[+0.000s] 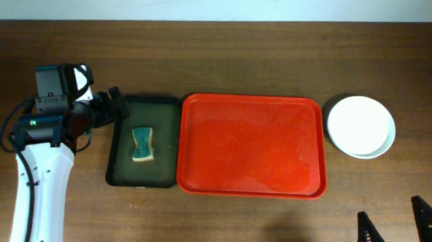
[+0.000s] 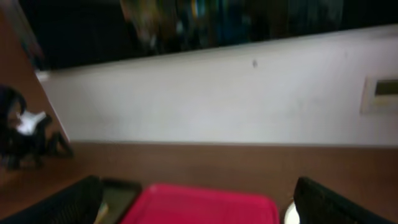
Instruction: Clean dirty plates on tray and stack at the side
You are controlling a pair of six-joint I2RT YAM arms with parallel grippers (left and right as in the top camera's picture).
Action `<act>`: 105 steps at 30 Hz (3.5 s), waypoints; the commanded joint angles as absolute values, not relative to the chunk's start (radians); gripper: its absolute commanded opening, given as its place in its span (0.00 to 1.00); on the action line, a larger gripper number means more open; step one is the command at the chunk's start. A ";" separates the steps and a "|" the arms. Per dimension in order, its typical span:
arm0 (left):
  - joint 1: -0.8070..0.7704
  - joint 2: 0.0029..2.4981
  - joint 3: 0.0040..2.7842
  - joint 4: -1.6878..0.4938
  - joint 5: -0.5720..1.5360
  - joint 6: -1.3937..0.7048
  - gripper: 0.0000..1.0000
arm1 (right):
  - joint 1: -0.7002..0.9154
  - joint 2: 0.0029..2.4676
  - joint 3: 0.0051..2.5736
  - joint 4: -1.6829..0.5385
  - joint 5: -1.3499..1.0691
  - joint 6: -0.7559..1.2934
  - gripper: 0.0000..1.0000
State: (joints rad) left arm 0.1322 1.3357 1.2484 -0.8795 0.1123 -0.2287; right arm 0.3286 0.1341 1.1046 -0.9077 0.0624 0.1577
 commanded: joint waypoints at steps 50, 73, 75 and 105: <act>0.136 1.329 1.256 -0.881 0.109 -0.238 0.99 | 0.202 0.004 0.006 -0.076 0.059 -0.112 0.98; 0.136 1.329 1.256 -0.881 0.109 -0.238 0.99 | 0.189 0.004 0.006 -0.080 0.037 -0.150 0.98; 0.136 1.329 1.256 -0.881 0.109 -0.238 0.99 | 0.189 0.004 0.006 -0.080 0.037 -0.150 0.98; 0.125 0.894 1.246 -0.877 0.022 -0.238 0.99 | 0.189 0.004 0.006 -0.080 0.037 -0.150 0.98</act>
